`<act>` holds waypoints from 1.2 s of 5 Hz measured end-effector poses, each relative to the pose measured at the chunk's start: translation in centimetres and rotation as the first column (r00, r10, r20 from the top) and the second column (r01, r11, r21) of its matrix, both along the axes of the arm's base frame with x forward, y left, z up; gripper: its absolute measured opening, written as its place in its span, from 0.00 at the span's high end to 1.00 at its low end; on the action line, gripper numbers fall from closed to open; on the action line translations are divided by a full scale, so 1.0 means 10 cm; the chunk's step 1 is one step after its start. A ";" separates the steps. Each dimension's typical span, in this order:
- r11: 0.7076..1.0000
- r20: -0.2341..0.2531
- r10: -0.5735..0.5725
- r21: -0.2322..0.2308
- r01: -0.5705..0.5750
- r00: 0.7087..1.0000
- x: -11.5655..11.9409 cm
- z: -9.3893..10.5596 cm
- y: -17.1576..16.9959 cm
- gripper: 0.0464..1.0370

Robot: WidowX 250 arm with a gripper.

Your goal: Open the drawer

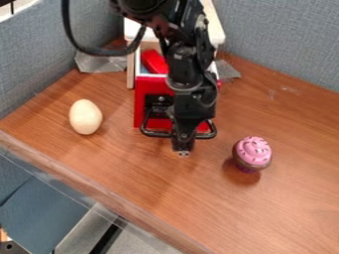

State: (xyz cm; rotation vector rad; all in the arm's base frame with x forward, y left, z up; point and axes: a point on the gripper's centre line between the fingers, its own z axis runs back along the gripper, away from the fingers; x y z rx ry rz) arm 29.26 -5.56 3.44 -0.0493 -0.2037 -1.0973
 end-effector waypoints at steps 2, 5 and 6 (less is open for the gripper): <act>1.000 -0.006 -0.017 -0.005 0.017 1.000 -0.03 -0.01 -0.05 0.90; 1.000 -0.022 -0.016 -0.025 0.015 1.000 -0.06 0.00 -0.15 0.90; 0.999 -0.021 -0.014 -0.030 0.014 1.000 -0.06 0.03 -0.15 0.90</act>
